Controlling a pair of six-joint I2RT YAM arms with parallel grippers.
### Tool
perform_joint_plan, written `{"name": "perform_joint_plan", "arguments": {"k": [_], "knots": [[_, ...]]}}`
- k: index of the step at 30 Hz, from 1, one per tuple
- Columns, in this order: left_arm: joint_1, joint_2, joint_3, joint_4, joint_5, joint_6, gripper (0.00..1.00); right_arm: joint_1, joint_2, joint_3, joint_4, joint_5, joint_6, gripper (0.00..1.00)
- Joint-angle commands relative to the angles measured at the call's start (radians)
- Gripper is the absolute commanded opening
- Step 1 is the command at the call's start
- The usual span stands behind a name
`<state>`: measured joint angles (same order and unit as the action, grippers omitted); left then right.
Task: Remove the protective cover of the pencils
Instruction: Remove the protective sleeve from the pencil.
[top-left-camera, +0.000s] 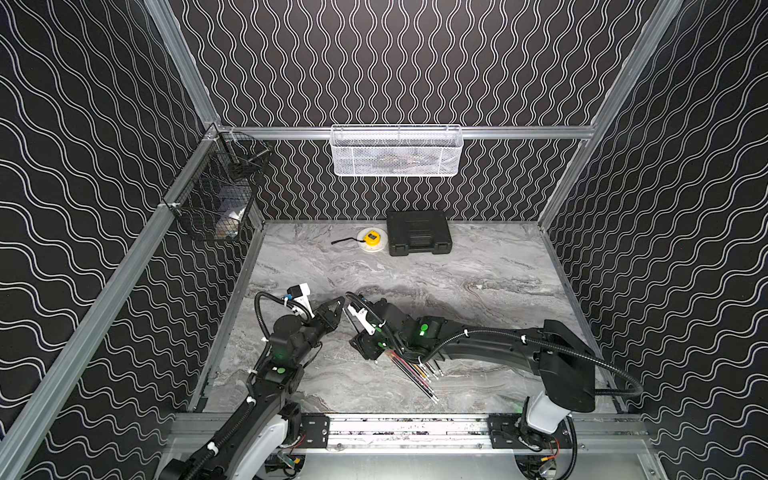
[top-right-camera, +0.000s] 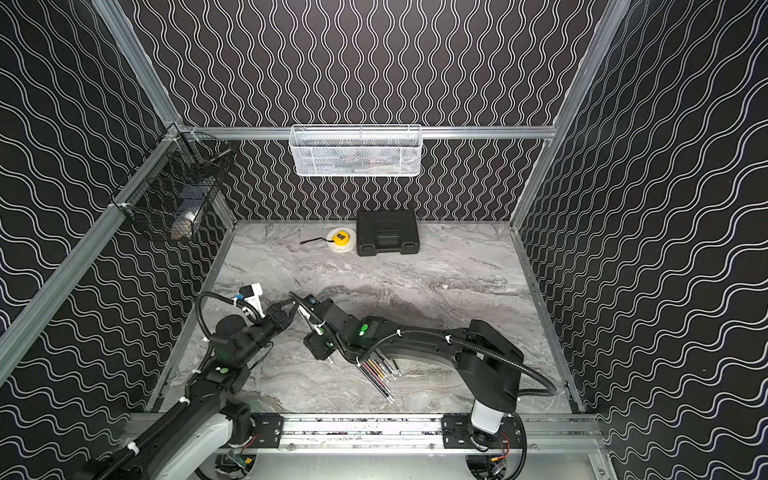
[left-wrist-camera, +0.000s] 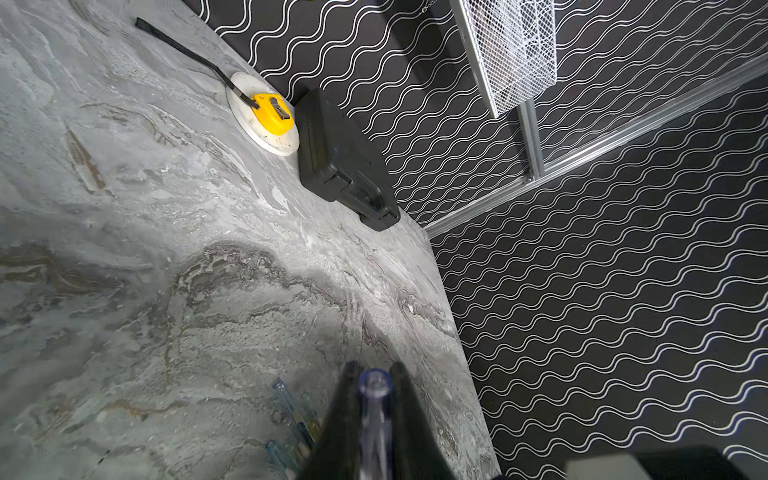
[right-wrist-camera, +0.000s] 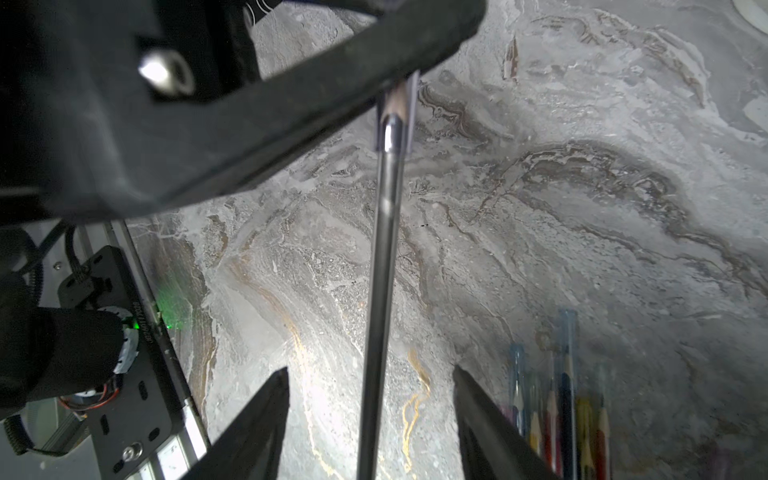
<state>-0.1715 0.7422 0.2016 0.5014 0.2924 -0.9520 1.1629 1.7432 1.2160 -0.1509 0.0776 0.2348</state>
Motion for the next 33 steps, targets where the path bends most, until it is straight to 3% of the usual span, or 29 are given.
{"name": "perform_joint_plan", "arguments": {"k": [1,3,13,18,25,33], "knots": [[-0.001,-0.021,0.01,-0.023,-0.009,-0.015,0.0,0.001,0.02,0.028,-0.019,0.014,-0.013,0.6],[-0.001,-0.031,0.017,-0.051,-0.01,-0.008,0.0,0.001,0.027,0.034,-0.022,0.018,-0.014,0.57],[-0.002,-0.032,0.027,-0.064,-0.001,-0.018,0.0,0.015,0.032,0.041,-0.028,0.019,-0.024,0.2],[-0.002,-0.026,0.044,-0.085,-0.002,-0.01,0.0,0.022,0.023,0.026,-0.025,0.02,-0.029,0.1],[0.001,-0.03,0.048,-0.107,-0.04,0.013,0.0,0.032,-0.009,-0.018,-0.007,0.023,-0.023,0.0],[0.023,-0.012,0.058,-0.099,-0.062,0.019,0.0,0.053,-0.017,-0.058,0.016,0.006,-0.012,0.0]]}}
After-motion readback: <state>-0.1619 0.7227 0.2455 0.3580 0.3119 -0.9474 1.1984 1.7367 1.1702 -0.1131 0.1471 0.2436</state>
